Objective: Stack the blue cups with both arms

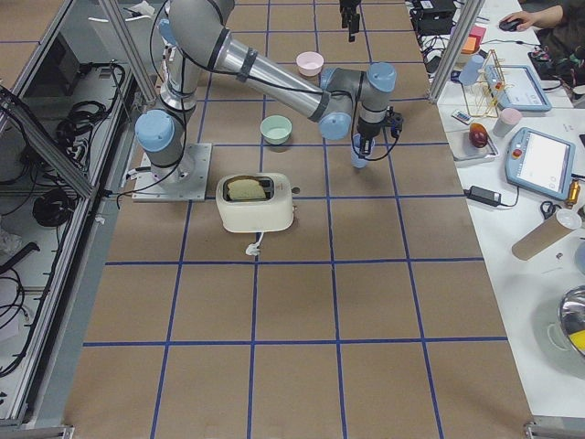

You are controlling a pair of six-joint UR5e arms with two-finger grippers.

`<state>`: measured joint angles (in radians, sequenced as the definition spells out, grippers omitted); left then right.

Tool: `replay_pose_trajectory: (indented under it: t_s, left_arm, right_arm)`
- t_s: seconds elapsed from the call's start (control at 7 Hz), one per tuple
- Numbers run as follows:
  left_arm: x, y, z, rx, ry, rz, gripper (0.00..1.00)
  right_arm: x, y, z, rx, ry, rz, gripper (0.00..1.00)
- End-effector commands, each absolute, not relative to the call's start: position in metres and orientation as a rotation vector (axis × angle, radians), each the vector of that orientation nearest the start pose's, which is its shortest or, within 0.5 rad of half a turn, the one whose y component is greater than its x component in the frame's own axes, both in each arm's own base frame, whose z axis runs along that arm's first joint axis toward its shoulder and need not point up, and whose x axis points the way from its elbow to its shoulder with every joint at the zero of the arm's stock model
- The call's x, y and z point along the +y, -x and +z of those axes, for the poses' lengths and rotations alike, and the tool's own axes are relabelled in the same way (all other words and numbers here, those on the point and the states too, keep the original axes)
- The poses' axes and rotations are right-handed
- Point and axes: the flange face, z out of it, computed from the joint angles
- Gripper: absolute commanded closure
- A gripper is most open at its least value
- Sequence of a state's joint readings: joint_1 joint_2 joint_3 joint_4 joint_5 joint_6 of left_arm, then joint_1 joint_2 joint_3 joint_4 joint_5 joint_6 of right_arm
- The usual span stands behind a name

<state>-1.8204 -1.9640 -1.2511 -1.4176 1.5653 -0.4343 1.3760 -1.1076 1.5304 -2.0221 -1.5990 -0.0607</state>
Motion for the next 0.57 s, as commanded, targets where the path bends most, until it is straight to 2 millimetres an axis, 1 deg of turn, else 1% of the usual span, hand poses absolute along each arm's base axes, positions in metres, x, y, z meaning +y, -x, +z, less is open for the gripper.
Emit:
replay_pose_trajectory:
  t_s: [0.0, 0.14, 0.29, 0.43]
  left_arm:
    - [-0.539, 0.239, 0.481, 3.131, 0.206, -0.084, 0.00]
    - [-0.511, 0.210, 0.479, 3.123, 0.207, -0.070, 0.00]
    - [-0.491, 0.186, 0.476, 3.126, 0.069, -0.066, 0.07]
    - [-0.482, 0.172, 0.480, 3.124, 0.028, -0.082, 0.07]
  right_arm:
    - [-0.659, -0.041, 0.364, 3.102, -0.310, 0.041, 1.00]
    - [-0.658, -0.089, 0.390, 3.114, -0.298, 0.058, 1.00]
    - [-0.653, -0.140, 0.405, 3.112, -0.347, 0.036, 1.00]
    - [-0.642, -0.187, 0.407, 3.099, -0.409, 0.037, 1.00]
